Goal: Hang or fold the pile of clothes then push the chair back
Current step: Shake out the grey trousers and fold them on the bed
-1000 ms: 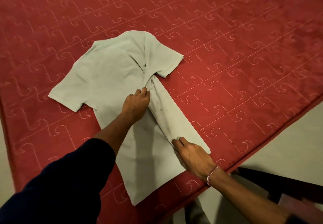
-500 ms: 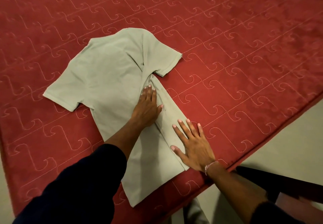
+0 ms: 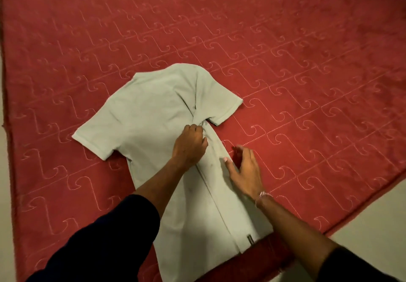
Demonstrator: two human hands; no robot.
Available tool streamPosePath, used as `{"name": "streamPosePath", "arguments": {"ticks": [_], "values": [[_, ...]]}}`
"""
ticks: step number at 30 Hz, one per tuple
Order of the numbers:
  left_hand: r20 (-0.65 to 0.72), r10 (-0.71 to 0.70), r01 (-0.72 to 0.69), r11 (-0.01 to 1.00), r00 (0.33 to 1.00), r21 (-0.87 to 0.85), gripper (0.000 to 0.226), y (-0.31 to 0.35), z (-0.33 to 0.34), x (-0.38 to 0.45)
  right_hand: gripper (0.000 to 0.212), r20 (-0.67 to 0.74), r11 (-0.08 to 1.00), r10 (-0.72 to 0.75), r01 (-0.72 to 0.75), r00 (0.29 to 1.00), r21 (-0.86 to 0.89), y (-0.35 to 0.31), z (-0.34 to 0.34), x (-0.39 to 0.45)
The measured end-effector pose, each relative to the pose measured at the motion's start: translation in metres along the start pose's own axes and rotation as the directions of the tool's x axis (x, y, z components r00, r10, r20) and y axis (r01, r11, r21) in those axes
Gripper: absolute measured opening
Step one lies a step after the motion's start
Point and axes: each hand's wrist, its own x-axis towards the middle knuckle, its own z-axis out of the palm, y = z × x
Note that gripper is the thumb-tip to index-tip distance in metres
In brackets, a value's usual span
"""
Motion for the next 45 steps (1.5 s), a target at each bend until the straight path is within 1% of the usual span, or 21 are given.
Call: {"name": "streamPosePath", "arguments": {"ticks": [3, 7, 10, 13, 15, 17, 19, 20, 22, 23, 25, 26, 27, 29, 30, 31, 34, 37, 41, 43, 45], "values": [[-0.007, -0.089, 0.086, 0.984, 0.996, -0.153, 0.020, -0.012, -0.004, 0.024, 0.047, -0.023, 0.922, 0.250, -0.231, 0.968, 0.311, -0.027, 0.003, 0.070], [-0.005, -0.201, 0.188, 0.924, 0.980, -0.332, 0.016, -0.031, -0.004, 0.056, 0.043, 0.043, 0.726, 0.520, -0.468, 0.853, 0.504, -0.046, 0.013, 0.152], [0.041, -0.333, 0.313, 0.830, 0.942, -0.461, 0.016, -0.039, -0.003, 0.074, 0.033, 0.199, 0.579, 0.570, -0.562, 0.797, 0.591, -0.061, 0.018, 0.187], [0.212, -0.487, 0.505, 0.614, 0.847, -0.607, 0.024, -0.044, -0.013, 0.090, 0.012, 0.174, 0.632, 0.449, -0.449, 0.876, 0.631, -0.087, 0.023, 0.199], [0.349, -0.540, 0.576, 0.335, 0.766, -0.745, 0.038, -0.046, -0.029, 0.099, 0.013, 0.030, 0.746, 0.257, -0.218, 0.966, 0.629, -0.109, 0.026, 0.198], [0.479, -0.535, 0.610, 0.087, 0.696, -0.788, 0.056, -0.047, -0.047, 0.105, 0.012, -0.086, 0.874, -0.019, 0.058, 0.996, 0.483, -0.127, 0.031, 0.192], [0.565, -0.496, 0.568, -0.165, 0.659, -0.806, 0.071, -0.062, -0.064, 0.107, 0.011, -0.001, 0.899, -0.308, 0.292, 0.951, 0.325, -0.150, 0.045, 0.191], [0.576, -0.474, 0.511, -0.273, 0.666, -0.815, 0.076, -0.069, -0.071, 0.105, 0.017, 0.109, 0.880, -0.414, 0.368, 0.903, 0.300, -0.157, 0.052, 0.185], [0.534, -0.507, 0.390, -0.368, 0.677, -0.844, 0.079, -0.092, -0.082, 0.101, 0.030, 0.367, 0.850, -0.520, 0.422, 0.771, 0.316, -0.171, 0.069, 0.177], [0.525, -0.529, 0.355, -0.394, 0.667, -0.848, 0.078, -0.101, -0.084, 0.096, 0.035, 0.428, 0.846, -0.532, 0.441, 0.731, 0.298, -0.170, 0.076, 0.173], [0.570, -0.516, 0.356, -0.459, 0.639, -0.814, 0.077, -0.118, -0.085, 0.085, 0.036, 0.400, 0.840, -0.543, 0.489, 0.739, 0.237, -0.158, 0.089, 0.169], [0.580, -0.547, 0.385, -0.438, 0.604, -0.813, 0.075, -0.126, -0.081, 0.079, 0.033, 0.361, 0.845, -0.533, 0.495, 0.765, 0.201, -0.150, 0.090, 0.168], [0.554, -0.644, 0.436, -0.355, 0.528, -0.827, 0.073, -0.137, -0.074, 0.075, 0.031, 0.316, 0.860, -0.509, 0.484, 0.801, 0.161, -0.141, 0.091, 0.168], [0.377, -0.855, 0.569, -0.122, 0.355, -0.813, 0.070, -0.155, -0.059, 0.073, 0.028, 0.198, 0.892, -0.450, 0.447, 0.871, 0.061, -0.126, 0.087, 0.167], [0.261, -0.913, 0.627, -0.006, 0.315, -0.779, 0.068, -0.158, -0.054, 0.075, 0.028, 0.126, 0.912, -0.410, 0.411, 0.904, 0.018, -0.120, 0.083, 0.168], [0.155, -0.934, 0.662, 0.106, 0.323, -0.742, 0.062, -0.156, -0.053, 0.081, 0.028, 0.047, 0.934, -0.358, 0.358, 0.933, 0.008, -0.113, 0.081, 0.171], [-0.134, -0.840, 0.676, 0.509, 0.526, -0.533, 0.053, -0.138, -0.051, 0.112, 0.026, -0.031, 0.985, -0.119, 0.122, 0.992, 0.124, -0.098, 0.069, 0.189], [-0.253, -0.667, 0.626, 0.745, 0.701, -0.228, 0.055, -0.117, -0.047, 0.154, 0.015, 0.136, 0.958, 0.103, -0.136, 0.985, 0.254, -0.089, 0.059, 0.216], [-0.081, -0.439, 0.415, 0.885, 0.895, -0.211, 0.047, -0.101, -0.043, 0.208, 0.018, 0.352, 0.877, 0.219, -0.342, 0.910, 0.339, -0.091, 0.057, 0.240], [-0.019, -0.413, 0.402, 0.896, 0.911, -0.188, 0.046, -0.100, -0.041, 0.230, 0.027, 0.463, 0.874, 0.209, -0.377, 0.861, 0.307, -0.094, 0.050, 0.248], [0.055, -0.463, 0.465, 0.868, 0.885, -0.174, 0.048, -0.102, -0.040, 0.246, 0.030, 0.549, 0.877, 0.163, -0.375, 0.820, 0.299, -0.094, 0.041, 0.250]]}}
